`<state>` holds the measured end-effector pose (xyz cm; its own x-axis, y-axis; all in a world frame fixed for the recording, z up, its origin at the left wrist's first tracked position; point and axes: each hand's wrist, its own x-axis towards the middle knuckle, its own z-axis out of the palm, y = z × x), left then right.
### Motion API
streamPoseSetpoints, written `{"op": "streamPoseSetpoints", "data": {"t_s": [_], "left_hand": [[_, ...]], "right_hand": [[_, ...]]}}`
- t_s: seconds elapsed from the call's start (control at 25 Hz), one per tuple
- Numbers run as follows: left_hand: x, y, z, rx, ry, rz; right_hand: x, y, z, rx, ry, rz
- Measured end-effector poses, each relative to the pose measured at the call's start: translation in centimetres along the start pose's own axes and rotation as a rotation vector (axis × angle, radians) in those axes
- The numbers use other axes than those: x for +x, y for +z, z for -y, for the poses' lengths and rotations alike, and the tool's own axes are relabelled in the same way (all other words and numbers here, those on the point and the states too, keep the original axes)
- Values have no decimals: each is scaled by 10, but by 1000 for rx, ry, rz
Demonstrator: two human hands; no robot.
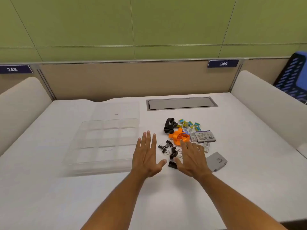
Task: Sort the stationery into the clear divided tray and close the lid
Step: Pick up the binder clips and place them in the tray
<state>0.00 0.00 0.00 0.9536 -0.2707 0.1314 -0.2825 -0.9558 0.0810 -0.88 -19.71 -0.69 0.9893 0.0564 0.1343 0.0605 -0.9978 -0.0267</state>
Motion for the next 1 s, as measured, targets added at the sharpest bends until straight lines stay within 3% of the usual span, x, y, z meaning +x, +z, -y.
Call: {"op": "streamPoseSetpoints", "data": {"t_s": [0.36, 0.8, 1.0], "left_hand": [[-24, 24, -12, -12, 14, 34], [-6, 35, -36, -83, 77, 51], [1, 41, -48, -120, 61, 98]], "right_hand": [[21, 25, 8, 128, -4, 158], [27, 19, -21, 640, -88, -17], [24, 16, -36, 695, -80, -46]]}}
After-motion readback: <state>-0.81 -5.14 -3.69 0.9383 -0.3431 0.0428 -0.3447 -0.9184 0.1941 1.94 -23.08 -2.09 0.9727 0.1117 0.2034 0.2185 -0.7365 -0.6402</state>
